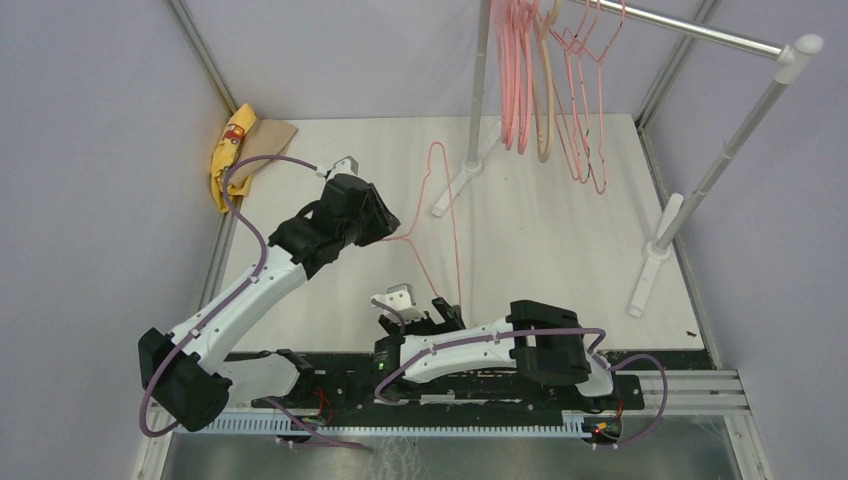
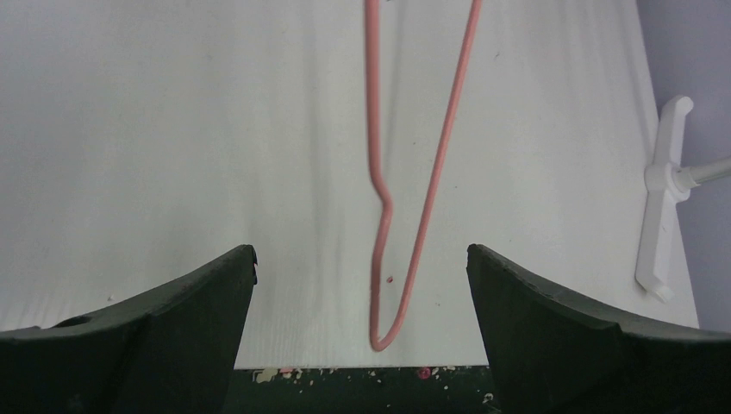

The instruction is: Organize the hangers

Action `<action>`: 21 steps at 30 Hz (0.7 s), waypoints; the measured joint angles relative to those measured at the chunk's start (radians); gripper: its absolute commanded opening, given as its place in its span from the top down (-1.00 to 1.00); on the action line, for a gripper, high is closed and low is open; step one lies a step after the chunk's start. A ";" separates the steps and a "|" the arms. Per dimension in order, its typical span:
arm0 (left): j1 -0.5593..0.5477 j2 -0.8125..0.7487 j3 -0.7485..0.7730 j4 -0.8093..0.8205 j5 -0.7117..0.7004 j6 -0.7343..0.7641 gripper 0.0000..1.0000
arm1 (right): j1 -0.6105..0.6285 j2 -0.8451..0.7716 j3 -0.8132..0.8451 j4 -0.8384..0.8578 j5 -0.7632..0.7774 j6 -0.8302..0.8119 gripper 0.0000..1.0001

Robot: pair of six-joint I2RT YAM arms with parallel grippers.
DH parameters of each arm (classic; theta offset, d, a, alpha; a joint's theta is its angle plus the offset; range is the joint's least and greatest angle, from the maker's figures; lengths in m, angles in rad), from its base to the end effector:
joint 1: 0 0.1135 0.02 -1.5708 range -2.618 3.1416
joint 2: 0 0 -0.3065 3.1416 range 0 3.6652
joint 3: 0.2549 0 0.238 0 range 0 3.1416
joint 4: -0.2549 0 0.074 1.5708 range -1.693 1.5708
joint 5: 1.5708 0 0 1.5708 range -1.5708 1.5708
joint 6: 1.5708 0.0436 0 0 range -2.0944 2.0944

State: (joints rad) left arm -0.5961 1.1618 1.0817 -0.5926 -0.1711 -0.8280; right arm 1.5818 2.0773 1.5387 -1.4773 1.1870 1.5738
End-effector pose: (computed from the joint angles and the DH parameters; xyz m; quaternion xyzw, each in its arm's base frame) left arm 0.1895 -0.1196 0.3632 -0.1407 0.8872 -0.2243 0.3777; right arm 0.0365 0.3587 0.2334 -0.1267 0.8080 -0.1791 0.5467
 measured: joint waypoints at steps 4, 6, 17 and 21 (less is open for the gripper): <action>0.000 -0.053 -0.005 -0.026 0.014 0.000 0.94 | -0.009 -0.001 -0.026 -0.063 0.019 0.103 -0.83; 0.000 -0.077 -0.010 -0.035 0.020 0.000 0.94 | -0.016 -0.001 -0.048 -0.076 0.020 0.136 -0.65; -0.016 -0.177 -0.071 -0.041 0.077 -0.014 0.93 | -0.041 -0.004 -0.136 -0.101 0.056 0.182 0.99; -0.018 -0.200 -0.102 -0.011 0.107 -0.014 -0.01 | -0.039 -0.032 -0.177 -0.101 0.071 0.168 0.99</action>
State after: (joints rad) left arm -0.6136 0.9615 0.9794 -0.6041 -0.0643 -0.8417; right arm 1.5425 2.0453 1.3621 -1.5780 1.2583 1.7416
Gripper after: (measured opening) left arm 0.462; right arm 0.042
